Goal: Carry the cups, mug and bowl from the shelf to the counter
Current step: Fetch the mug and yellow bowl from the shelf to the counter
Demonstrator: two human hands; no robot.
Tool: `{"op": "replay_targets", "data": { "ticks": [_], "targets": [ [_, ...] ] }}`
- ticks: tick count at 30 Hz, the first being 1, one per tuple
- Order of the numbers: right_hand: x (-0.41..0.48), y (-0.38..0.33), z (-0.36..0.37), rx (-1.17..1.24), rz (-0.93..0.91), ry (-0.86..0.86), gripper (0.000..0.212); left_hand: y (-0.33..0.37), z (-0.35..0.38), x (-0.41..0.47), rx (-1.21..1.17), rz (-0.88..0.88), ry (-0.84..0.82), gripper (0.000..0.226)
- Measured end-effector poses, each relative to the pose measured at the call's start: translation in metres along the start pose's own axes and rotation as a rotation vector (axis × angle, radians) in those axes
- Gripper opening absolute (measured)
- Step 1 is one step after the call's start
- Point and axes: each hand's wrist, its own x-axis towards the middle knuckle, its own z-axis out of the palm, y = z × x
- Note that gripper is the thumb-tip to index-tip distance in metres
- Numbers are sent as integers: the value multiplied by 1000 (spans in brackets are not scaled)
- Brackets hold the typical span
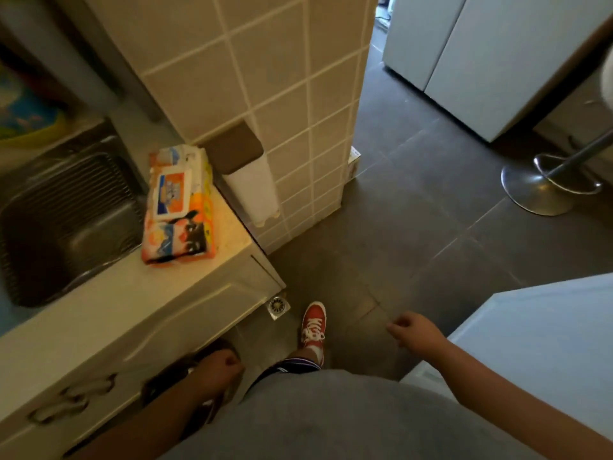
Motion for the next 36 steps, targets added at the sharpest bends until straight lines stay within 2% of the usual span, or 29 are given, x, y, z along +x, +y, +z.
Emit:
{"op": "replay_targets", "data": {
  "ticks": [5, 8, 11, 15, 19, 24, 30, 36],
  "targets": [
    [14, 3, -51, 64, 152, 123, 22, 98, -41, 47, 95, 98, -59, 18],
    [13, 17, -75, 152, 235, 204, 21, 174, -55, 69, 183, 204, -123, 23],
    [11, 36, -92, 269, 325, 256, 17, 255, -62, 91, 241, 293, -188, 19],
    [18, 67, -120, 382, 449, 257, 21, 357, -60, 120, 261, 372, -223, 18],
    [43, 94, -161, 431, 526, 247, 23, 445, -49, 143, 219, 376, -249, 15],
    [86, 102, -240, 436, 527, 214, 27, 521, -56, 165, 255, 345, -211, 12],
    [153, 72, -364, 361, 369, 198, 25, 571, -75, 180, 257, 288, -128, 16],
    [237, 21, -461, 334, 234, 173, 20, 603, -100, 207, 222, 148, -154, 22]
  ]
}}
